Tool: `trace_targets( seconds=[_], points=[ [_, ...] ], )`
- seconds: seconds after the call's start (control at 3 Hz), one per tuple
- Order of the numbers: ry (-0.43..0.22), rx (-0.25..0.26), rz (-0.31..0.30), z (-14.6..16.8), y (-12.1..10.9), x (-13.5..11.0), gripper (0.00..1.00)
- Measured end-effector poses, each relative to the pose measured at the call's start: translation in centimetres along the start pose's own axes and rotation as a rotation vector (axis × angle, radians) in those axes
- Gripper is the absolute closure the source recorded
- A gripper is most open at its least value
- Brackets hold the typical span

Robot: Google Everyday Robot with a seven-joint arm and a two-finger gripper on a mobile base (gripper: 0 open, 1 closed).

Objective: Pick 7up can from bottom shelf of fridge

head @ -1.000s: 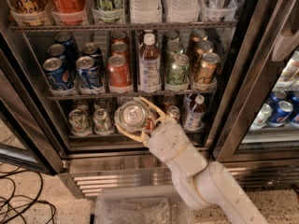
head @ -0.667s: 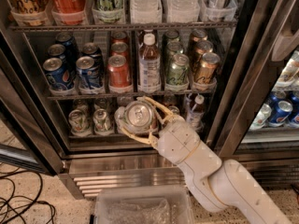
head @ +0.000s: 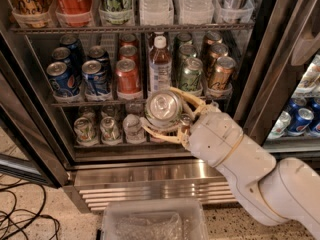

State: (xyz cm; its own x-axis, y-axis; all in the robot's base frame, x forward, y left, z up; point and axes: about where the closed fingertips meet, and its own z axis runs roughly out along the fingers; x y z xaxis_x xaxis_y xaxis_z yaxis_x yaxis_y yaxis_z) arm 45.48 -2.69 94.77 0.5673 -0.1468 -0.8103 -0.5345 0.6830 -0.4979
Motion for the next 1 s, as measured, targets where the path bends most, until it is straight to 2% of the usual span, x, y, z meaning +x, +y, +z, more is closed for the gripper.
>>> trace_targets(
  seconds=[0.33,0.67,1.0],
  points=[
    [0.039,-0.084,-0.066,1.3,-0.9,-2.6,1.00],
    [0.078,-0.183,-0.200,4.0,-0.8,-6.0,1.00],
    [0.123,-0.259,-0.333,6.0,-0.2,-9.0,1.00]
  ],
)
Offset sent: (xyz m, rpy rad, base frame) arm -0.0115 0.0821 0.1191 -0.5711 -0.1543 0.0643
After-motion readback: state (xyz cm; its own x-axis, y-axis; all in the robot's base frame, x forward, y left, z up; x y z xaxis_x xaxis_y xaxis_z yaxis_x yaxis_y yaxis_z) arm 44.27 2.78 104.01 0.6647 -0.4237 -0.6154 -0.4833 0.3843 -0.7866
